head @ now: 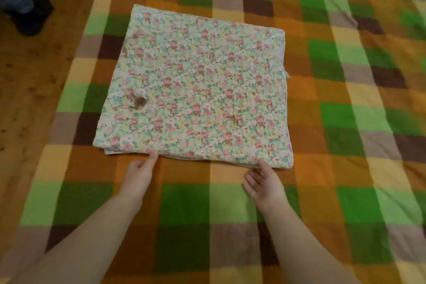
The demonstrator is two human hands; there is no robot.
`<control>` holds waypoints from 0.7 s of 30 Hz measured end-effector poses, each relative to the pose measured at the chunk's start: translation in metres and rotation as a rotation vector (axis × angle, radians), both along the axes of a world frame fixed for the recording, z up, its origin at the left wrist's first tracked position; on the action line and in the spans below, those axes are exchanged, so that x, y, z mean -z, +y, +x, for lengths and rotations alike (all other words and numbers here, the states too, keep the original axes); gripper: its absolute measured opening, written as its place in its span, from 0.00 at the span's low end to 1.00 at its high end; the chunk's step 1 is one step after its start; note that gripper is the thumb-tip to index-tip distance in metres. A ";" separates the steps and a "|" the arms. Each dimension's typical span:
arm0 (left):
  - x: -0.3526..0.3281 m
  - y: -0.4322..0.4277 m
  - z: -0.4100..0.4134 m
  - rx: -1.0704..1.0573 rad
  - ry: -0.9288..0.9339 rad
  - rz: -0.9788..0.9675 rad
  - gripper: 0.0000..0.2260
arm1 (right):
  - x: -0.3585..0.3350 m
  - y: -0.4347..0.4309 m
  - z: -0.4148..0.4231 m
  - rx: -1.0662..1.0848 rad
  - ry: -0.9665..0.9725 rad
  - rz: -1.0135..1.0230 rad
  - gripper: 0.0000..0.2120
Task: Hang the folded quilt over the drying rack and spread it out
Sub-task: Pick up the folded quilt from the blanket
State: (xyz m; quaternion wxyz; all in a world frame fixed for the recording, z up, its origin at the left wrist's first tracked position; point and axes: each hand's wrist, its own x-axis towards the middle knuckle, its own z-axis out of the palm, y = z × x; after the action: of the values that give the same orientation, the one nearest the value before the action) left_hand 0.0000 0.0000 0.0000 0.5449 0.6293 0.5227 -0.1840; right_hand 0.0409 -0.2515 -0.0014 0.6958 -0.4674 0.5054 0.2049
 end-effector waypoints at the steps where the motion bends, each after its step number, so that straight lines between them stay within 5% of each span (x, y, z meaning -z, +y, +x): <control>1: 0.006 0.002 0.006 -0.082 -0.038 -0.048 0.33 | 0.006 0.002 0.003 0.053 -0.017 0.010 0.26; 7: 0.013 0.020 0.042 -0.594 -0.274 -0.356 0.30 | 0.019 0.013 0.029 0.220 -0.110 0.018 0.17; 11: 0.016 0.022 0.047 -0.707 -0.335 -0.425 0.20 | 0.025 0.018 0.041 0.270 -0.127 0.047 0.11; 15: 0.014 0.014 0.060 -0.804 -0.402 -0.443 0.08 | 0.028 0.017 0.039 0.287 -0.139 0.041 0.17; 21: -0.010 0.011 0.058 -0.792 -0.480 -0.494 0.10 | 0.002 0.012 0.049 0.256 -0.192 -0.011 0.22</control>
State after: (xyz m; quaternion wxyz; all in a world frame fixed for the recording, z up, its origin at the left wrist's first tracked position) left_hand 0.0577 0.0113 0.0105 0.8093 0.2609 0.5218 0.0678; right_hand 0.0896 -0.2391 -0.0034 0.7586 -0.4204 0.4934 0.0661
